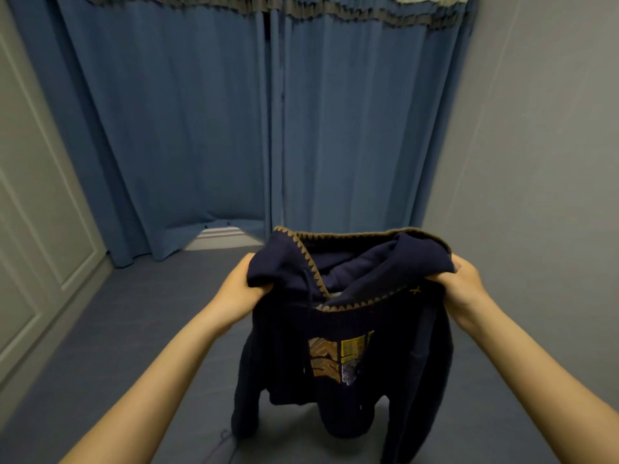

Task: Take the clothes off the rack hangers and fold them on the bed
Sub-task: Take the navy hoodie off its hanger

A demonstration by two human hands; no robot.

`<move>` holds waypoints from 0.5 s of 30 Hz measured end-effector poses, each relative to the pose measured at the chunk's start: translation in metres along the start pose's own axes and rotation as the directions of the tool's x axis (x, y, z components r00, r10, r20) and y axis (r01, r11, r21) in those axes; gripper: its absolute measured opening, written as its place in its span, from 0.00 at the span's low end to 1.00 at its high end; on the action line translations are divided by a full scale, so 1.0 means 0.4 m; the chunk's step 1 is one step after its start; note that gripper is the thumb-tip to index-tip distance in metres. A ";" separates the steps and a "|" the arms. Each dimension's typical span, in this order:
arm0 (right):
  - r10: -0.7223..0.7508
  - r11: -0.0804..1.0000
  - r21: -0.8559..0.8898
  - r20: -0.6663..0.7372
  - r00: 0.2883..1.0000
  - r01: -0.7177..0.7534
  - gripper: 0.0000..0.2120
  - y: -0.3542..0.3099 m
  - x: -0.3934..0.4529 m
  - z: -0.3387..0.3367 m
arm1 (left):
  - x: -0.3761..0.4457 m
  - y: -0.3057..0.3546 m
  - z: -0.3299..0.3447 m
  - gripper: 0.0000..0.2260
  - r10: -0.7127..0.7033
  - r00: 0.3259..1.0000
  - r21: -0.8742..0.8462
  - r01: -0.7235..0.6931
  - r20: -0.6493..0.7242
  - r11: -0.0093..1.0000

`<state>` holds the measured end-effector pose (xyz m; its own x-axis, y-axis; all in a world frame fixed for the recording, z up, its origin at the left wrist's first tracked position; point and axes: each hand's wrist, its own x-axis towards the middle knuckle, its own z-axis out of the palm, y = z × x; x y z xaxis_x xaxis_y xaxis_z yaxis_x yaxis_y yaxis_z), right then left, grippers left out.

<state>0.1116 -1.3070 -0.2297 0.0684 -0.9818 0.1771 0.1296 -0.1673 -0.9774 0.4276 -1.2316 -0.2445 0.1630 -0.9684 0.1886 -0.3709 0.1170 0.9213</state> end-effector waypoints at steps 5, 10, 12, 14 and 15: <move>0.039 0.987 0.150 0.101 0.994 -0.054 0.18 -0.061 -0.033 -0.058 | -0.065 0.121 0.001 0.22 0.035 0.994 0.003 -0.035 -0.104 0.999; 0.043 0.975 0.208 0.188 0.981 -0.082 0.20 -0.098 -0.104 -0.157 | -0.179 0.237 0.044 0.21 0.123 0.986 0.040 -0.120 -0.109 0.992; 0.018 0.965 0.251 0.224 0.974 -0.075 0.19 -0.123 -0.143 -0.201 | -0.225 0.275 0.066 0.25 0.138 0.979 0.018 -0.137 -0.147 0.990; -0.027 0.959 0.280 0.249 0.968 -0.045 0.15 -0.148 -0.178 -0.235 | -0.265 0.308 0.090 0.28 0.165 0.965 -0.001 -0.169 -0.203 0.986; -0.047 0.960 0.277 0.260 0.964 -0.028 0.15 -0.162 -0.199 -0.253 | -0.287 0.324 0.106 0.28 0.176 0.955 -0.009 -0.184 -0.238 0.983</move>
<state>-0.0024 -1.2269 -0.1923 0.3170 -0.9157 0.2470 0.3968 -0.1085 -0.9115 0.3220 -1.1144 -0.1613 0.3084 -0.8518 0.4236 -0.3859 0.2950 0.8741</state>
